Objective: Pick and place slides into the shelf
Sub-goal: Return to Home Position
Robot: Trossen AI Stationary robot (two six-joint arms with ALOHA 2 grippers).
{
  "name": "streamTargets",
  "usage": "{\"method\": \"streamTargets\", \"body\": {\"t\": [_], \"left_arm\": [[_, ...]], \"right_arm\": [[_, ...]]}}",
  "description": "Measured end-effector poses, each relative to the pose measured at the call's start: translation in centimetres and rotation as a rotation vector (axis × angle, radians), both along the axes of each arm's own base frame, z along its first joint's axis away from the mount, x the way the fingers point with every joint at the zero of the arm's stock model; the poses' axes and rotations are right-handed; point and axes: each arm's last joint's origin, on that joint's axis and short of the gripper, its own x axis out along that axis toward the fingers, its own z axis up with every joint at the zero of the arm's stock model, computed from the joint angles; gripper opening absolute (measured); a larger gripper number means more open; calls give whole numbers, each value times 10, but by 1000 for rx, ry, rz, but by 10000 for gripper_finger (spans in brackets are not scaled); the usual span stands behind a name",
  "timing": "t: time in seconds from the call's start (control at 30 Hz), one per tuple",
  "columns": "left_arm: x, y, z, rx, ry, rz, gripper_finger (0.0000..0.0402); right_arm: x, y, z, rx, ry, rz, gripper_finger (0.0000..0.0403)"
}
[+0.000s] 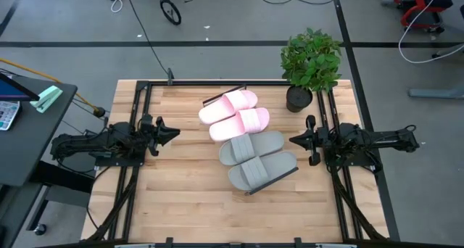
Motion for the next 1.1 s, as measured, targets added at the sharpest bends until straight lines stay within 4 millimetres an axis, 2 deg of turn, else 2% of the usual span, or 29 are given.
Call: {"method": "streamTargets", "body": {"t": [0.23,0.63,1.1], "left_arm": [[0,0,0,0,0,0,63],[0,0,0,0,0,0,51],[0,0,0,0,0,0,60]], "right_arm": [[0,0,0,-1,0,0,26],[0,0,0,0,1,0,24],[0,0,0,0,2,0,25]]}}
